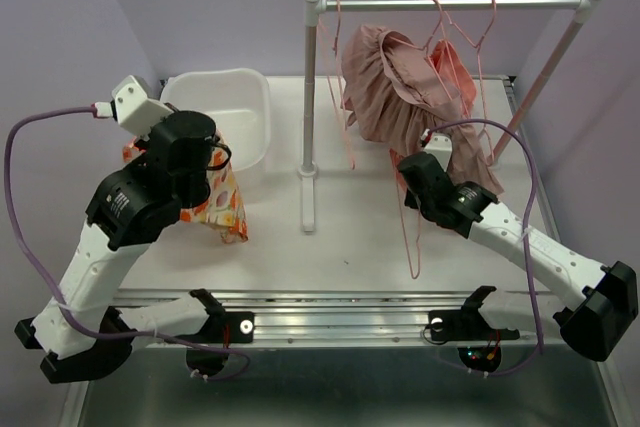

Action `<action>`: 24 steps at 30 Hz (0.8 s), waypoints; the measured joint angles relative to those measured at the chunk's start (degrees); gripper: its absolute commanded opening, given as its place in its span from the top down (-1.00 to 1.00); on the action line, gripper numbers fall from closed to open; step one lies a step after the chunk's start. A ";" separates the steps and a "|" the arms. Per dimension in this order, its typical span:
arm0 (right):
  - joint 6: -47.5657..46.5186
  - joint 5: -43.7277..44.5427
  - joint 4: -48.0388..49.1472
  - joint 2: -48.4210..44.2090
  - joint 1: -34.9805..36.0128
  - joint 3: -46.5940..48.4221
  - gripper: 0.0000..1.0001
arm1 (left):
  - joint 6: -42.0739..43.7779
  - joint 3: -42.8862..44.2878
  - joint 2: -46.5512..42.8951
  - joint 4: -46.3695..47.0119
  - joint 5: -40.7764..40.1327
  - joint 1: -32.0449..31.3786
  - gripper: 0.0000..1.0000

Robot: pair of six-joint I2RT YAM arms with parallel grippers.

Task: Remove the skirt from the hanger

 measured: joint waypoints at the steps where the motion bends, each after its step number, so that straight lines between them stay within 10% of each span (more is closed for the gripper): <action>1: -0.02 0.00 0.02 0.00 0.00 -0.07 0.99 | 1.42 1.05 1.14 0.87 -0.17 0.85 1.00; 24: -1.33 -1.01 2.62 -3.08 0.00 -3.04 0.99 | 38.80 40.76 33.97 25.79 10.14 26.69 1.00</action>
